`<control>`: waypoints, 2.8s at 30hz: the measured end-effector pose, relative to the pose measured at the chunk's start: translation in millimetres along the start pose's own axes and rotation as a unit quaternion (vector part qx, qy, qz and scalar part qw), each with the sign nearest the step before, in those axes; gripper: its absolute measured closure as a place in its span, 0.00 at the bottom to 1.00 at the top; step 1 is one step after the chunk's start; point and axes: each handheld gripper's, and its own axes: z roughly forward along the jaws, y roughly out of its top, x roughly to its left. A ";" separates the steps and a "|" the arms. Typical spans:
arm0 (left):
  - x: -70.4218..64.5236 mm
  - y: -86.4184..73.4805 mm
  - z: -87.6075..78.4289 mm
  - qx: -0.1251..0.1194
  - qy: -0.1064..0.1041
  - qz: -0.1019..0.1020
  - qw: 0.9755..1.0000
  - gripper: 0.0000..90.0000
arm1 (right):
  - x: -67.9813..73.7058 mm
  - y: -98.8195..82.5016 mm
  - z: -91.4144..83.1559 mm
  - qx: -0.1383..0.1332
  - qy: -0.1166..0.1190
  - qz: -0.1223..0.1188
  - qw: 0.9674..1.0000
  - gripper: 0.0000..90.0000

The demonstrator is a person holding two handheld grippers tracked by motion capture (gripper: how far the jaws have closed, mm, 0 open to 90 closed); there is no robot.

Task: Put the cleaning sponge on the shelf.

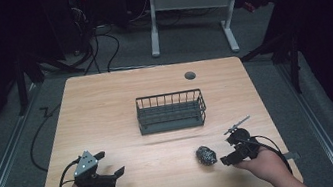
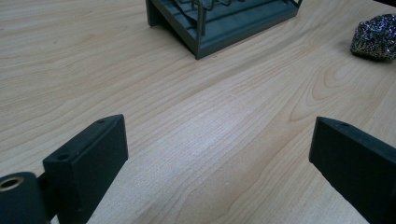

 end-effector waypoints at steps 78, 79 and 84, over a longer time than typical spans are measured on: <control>-1.4 1.7 3.8 0.005 -0.003 0.007 1.000 0.06 | 32.8 55.0 -4.8 0.030 0.029 -0.049 0.998 0.50; -1.4 1.7 3.7 0.005 -0.003 0.007 1.000 0.06 | 31.3 55.8 -6.2 0.028 0.030 -0.053 0.998 0.50; -1.4 1.9 3.4 0.005 -0.003 0.007 1.000 0.06 | 27.8 60.5 -17.1 0.024 0.025 -0.043 0.998 0.50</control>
